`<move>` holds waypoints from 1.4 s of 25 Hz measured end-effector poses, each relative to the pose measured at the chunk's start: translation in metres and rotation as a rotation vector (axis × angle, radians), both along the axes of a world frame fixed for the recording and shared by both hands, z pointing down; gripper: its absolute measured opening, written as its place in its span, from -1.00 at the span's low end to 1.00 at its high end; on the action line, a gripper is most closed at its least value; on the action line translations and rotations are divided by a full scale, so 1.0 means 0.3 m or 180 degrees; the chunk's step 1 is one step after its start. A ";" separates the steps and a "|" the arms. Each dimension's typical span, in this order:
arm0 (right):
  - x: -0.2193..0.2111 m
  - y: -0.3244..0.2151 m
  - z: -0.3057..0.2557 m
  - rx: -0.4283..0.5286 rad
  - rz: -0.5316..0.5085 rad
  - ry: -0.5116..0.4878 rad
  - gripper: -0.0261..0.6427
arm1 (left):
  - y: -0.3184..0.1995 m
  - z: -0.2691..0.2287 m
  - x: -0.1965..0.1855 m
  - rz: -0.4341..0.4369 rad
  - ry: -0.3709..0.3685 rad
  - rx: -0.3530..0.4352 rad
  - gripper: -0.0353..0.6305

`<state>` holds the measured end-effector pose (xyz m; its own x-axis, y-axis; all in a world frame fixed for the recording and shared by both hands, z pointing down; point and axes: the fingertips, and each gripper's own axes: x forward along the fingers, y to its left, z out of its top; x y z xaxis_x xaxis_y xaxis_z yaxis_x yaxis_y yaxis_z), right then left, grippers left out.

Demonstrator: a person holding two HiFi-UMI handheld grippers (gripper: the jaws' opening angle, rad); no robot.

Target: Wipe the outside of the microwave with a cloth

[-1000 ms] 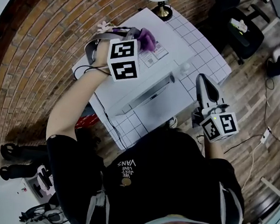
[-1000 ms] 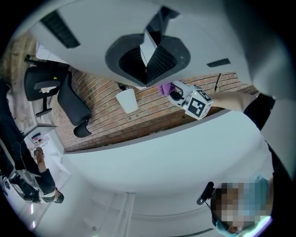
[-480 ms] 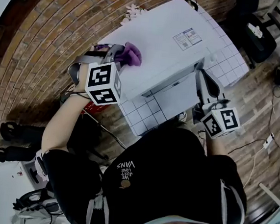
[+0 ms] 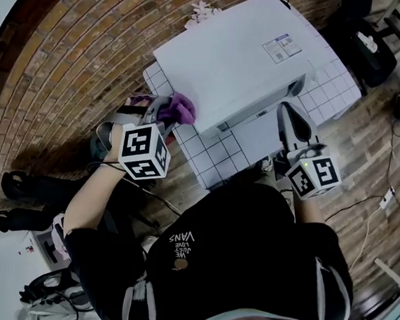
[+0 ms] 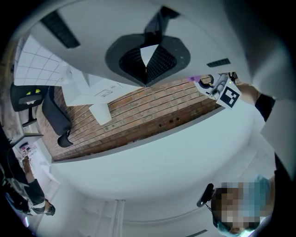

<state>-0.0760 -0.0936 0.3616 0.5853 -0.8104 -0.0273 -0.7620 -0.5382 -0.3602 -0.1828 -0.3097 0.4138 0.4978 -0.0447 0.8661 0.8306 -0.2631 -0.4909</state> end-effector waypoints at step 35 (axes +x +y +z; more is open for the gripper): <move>0.472 0.601 0.045 0.0054 0.0694 -0.0057 -0.92 | 0.814 0.001 1.027 0.1064 0.0105 0.0203 -0.51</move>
